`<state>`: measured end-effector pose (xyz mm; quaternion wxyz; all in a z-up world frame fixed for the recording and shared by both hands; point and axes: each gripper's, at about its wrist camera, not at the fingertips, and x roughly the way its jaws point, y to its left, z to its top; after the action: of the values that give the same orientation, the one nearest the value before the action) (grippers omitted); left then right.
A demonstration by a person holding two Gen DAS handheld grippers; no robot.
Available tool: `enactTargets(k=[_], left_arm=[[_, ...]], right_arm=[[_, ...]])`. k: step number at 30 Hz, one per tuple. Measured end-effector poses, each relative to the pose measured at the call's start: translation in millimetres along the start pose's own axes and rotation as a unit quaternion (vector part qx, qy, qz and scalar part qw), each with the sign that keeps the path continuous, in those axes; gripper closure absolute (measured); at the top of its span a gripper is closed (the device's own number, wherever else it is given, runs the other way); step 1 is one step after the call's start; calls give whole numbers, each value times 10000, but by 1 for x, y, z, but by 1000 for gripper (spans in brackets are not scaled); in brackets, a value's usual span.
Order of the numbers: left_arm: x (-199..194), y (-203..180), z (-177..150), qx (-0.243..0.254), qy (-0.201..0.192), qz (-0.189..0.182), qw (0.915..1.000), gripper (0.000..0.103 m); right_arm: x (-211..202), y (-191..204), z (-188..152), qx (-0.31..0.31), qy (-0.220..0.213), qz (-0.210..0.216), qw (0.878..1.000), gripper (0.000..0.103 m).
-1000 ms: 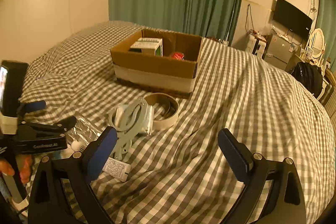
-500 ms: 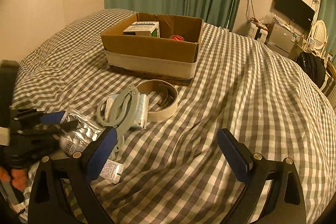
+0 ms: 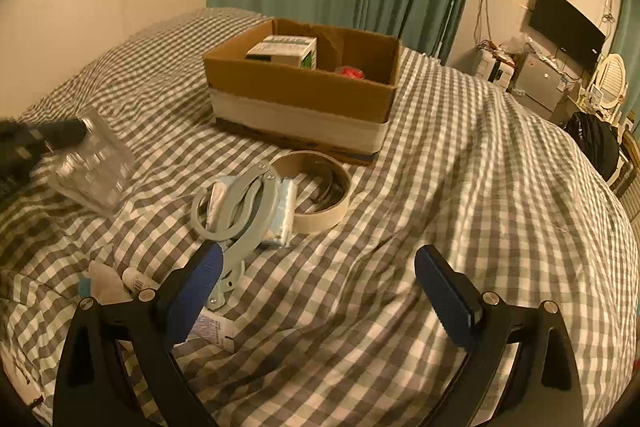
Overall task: Organize objects
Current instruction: 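Grasp the foil blister pack with the left tool while the right tool grasps the blue clip, then lower the blister pack and blue clip into the cardboard box and release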
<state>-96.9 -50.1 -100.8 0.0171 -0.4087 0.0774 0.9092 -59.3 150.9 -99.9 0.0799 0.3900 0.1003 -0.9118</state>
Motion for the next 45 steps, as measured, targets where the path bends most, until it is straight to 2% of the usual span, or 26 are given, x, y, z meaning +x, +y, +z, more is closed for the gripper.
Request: enactTargets(k=[2, 5, 8, 11, 14, 16, 19, 20, 23, 24, 27, 35, 45], left_arm=[[22, 1, -9, -31, 255, 172, 9995, 88], [48, 9, -17, -250, 610, 93, 9978, 88], [53, 15, -15, -385, 637, -70, 9972, 90], [50, 13, -17, -367, 589, -37, 9976, 96], [41, 17, -15, -448, 416, -11, 9981, 96], [37, 18, -15, -487, 367, -3, 9981, 96], [33, 18, -15, -486, 350, 22, 9982, 96], [31, 18, -15, -480, 338, 26, 9983, 96], [22, 16, -15, -456, 277, 41, 9986, 96], [17, 15, -14, -456, 243, 41, 9987, 96], [2, 12, -7, -409, 106, 37, 9991, 96], [-32, 6, 31, -298, -357, -67, 9989, 96], [-43, -16, 129, -89, -1108, -373, 9931, 96]], right_arm=[[2, 2, -1, -22, 46, 40, 10000, 6], [8, 4, -2, -8, 129, 105, 9999, 6], [21, 11, 1, 46, 307, 282, 9991, 6], [39, 23, 4, 95, 564, 521, 9970, 6], [60, 40, 7, 45, 877, 663, 9939, 6], [71, 50, 7, -18, 1043, 747, 9917, 14], [81, 60, 3, -149, 1196, 749, 9899, 54], [79, 61, 2, -176, 1176, 777, 9899, 57], [65, 58, 3, -224, 954, 705, 9927, 73], [57, 55, 5, -217, 846, 696, 9937, 81], [31, 46, 12, -212, 478, 655, 9965, 91], [-10, 25, 41, -155, -143, 617, 9979, 92], [-44, -14, 110, -47, -971, 397, 9945, 92]])
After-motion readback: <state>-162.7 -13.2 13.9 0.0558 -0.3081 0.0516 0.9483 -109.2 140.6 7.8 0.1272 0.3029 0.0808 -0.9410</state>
